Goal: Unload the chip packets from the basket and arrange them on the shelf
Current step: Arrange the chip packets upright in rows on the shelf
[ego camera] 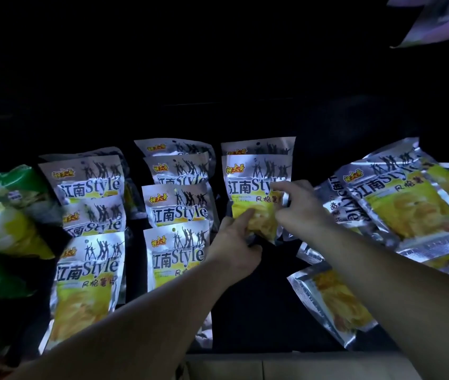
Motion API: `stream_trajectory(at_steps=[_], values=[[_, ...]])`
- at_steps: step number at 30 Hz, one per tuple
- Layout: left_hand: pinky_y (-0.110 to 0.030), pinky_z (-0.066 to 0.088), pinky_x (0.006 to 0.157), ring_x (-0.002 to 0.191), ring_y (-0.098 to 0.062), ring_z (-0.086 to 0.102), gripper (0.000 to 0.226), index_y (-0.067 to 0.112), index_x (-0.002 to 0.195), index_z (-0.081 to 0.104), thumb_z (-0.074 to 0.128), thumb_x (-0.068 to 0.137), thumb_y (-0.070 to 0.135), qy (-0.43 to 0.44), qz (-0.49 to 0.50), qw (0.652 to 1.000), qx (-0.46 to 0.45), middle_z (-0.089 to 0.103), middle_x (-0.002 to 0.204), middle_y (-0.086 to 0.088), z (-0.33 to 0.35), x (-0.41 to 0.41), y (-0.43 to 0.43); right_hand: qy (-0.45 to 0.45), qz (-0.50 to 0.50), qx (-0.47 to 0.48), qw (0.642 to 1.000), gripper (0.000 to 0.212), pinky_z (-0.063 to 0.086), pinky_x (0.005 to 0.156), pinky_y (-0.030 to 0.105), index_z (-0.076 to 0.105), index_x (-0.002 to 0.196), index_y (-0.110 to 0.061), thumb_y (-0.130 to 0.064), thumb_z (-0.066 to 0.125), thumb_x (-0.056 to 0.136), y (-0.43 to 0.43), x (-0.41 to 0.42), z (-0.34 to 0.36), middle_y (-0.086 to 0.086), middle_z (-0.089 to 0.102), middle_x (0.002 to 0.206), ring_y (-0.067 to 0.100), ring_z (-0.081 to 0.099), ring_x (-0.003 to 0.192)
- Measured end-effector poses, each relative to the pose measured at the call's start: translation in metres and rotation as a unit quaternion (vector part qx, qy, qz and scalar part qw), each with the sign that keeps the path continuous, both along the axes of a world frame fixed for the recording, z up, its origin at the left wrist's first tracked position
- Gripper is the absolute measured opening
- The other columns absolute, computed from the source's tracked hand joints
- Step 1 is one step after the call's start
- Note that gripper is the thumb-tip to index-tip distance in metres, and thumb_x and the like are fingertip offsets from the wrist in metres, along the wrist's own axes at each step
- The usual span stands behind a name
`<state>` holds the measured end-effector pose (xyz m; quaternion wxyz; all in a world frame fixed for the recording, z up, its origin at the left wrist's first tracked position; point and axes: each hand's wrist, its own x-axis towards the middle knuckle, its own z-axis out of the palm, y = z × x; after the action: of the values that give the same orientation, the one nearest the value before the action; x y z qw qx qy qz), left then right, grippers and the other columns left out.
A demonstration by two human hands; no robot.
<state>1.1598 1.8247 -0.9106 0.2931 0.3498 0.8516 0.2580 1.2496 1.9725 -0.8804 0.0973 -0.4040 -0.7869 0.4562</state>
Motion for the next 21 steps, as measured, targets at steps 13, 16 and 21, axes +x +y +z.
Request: stream_trajectory(at_steps=[13, 16, 21], values=[[-0.035, 0.049, 0.103, 0.124, -0.024, 0.052, 0.064, 0.040, 0.149, 0.042, 0.059, 0.089, 0.026, 0.046, 0.006, 0.999, 0.006, 0.038, 0.137, 0.000, -0.002, -0.004, 0.002, -0.044, 0.036, -0.032, 0.998, 0.037, 0.039, 0.061, 0.017, 0.056, 0.115, -0.035, -0.018, 0.075, 0.088, -0.012, 0.006, -0.016, -0.001, 0.042, 0.118, 0.017, 0.054, 0.097], [-0.041, 0.050, 0.103, 0.128, -0.020, 0.051, 0.075, 0.046, 0.151, 0.035, 0.062, 0.083, 0.031, 0.036, -0.028, 0.999, -0.008, 0.035, 0.141, 0.007, -0.003, -0.004, 0.000, -0.031, 0.051, -0.008, 0.998, 0.049, 0.038, 0.059, 0.011, 0.052, 0.114, -0.037, -0.006, 0.074, 0.082, -0.022, 0.004, -0.016, -0.005, 0.031, 0.117, 0.017, 0.053, 0.105], [-0.035, 0.048, 0.107, 0.128, -0.015, 0.052, 0.071, 0.043, 0.147, 0.045, 0.061, 0.078, 0.033, 0.020, -0.056, 0.998, 0.037, 0.041, 0.140, 0.017, 0.006, -0.006, -0.003, 0.030, 0.004, 0.026, 0.999, 0.060, 0.050, 0.062, 0.011, 0.056, 0.109, -0.039, 0.005, 0.076, 0.073, -0.030, 0.010, -0.014, -0.006, 0.031, 0.117, 0.015, 0.054, 0.098]])
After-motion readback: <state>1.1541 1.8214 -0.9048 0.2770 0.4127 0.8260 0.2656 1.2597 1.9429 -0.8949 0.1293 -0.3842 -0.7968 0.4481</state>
